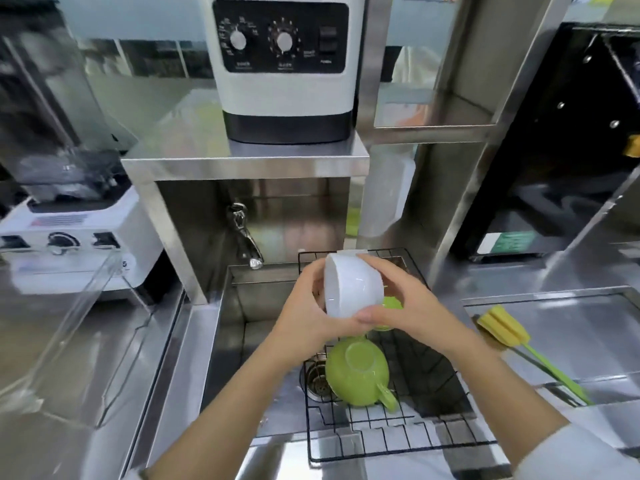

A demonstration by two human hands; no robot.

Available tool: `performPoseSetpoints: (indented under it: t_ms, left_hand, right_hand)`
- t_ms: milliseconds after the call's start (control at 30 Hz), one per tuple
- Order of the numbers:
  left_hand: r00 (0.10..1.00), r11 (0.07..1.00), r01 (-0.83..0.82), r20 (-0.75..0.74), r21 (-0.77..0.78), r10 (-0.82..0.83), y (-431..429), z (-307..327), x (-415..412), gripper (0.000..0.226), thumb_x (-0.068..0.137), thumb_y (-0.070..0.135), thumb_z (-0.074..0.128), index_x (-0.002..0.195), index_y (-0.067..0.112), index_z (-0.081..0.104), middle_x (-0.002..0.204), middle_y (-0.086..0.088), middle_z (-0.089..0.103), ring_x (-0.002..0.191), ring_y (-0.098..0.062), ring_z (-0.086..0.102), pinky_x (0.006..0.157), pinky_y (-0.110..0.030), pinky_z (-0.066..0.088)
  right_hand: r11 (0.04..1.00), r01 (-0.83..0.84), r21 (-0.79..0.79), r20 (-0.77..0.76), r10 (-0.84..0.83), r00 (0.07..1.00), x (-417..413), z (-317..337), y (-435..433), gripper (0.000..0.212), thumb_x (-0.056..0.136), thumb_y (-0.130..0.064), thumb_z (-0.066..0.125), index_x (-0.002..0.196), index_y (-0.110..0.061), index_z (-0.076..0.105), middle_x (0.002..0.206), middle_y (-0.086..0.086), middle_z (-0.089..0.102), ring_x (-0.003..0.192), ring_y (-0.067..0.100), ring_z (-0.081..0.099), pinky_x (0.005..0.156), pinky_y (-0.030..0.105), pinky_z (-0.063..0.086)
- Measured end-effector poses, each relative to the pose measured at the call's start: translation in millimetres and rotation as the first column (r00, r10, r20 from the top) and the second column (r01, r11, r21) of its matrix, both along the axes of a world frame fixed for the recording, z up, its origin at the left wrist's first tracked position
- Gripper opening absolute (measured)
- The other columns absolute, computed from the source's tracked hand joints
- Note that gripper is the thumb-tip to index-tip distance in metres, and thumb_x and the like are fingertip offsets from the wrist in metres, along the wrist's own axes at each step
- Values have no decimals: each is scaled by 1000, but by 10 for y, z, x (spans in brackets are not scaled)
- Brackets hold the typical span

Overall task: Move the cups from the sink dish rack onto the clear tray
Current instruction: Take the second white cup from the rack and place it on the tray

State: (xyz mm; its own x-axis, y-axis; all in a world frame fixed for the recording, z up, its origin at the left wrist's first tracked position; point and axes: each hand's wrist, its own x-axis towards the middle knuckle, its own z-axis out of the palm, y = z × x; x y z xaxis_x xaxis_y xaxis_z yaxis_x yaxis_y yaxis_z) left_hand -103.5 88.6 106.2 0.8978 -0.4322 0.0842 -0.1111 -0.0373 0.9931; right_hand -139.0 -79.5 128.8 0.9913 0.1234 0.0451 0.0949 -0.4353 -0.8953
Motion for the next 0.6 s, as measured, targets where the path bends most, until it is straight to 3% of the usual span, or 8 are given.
performPoseSetpoints:
  t_ms: [100,200,333,433,533,600]
  left_hand:
    - [993,986,-65,-110,-152,49,175,29,-43,97,38,20,85,124,36,42,110,13,62,98,-1,61,80,-28,53]
    - [981,959,-92,-188,-269,41,393,69,-58,94,42,14,83,122,41,43,107,8,65,100,-14,62,78,-36,55]
    - [956,888,-194,-285,-417,75,706,153,-74,85,43,11,79,120,25,44,109,-4,62,95,-23,65,71,-38,57]
    - [940,866,-281,-300,-413,161,970,194,-106,81,41,15,80,113,22,43,109,-5,58,95,-23,64,72,-36,58]
    - [942,900,-324,-190,-292,277,1301,250,-141,83,38,21,81,111,25,42,113,-3,54,97,-17,61,69,-28,55]
    - [940,925,-340,-62,-171,335,1554,326,-146,84,38,27,82,113,30,42,116,2,51,99,-10,58,72,-22,53]
  right_hand:
    - [987,-21,157,16,18,1000,79,-1,263,65,58,-50,70,118,-45,48,121,-13,56,110,10,55,94,29,47]
    - [976,-98,196,14,97,995,142,53,505,63,60,-51,66,119,-47,45,127,-14,51,113,1,52,90,19,44]
    - [960,-239,146,-20,244,970,228,145,806,86,59,-26,82,129,-42,35,135,-10,40,111,-10,49,85,10,45]
    - [963,-267,-20,32,268,963,299,239,1084,95,61,-18,85,136,-37,30,131,-13,36,115,-11,39,82,-2,37]
    - [954,-289,-83,89,296,951,363,269,1363,96,56,-27,87,133,-42,32,132,-14,40,118,2,43,89,10,42]
    - [951,-288,-113,139,302,943,392,281,1571,97,54,-29,88,133,-42,32,130,-16,41,118,0,42,89,10,40]
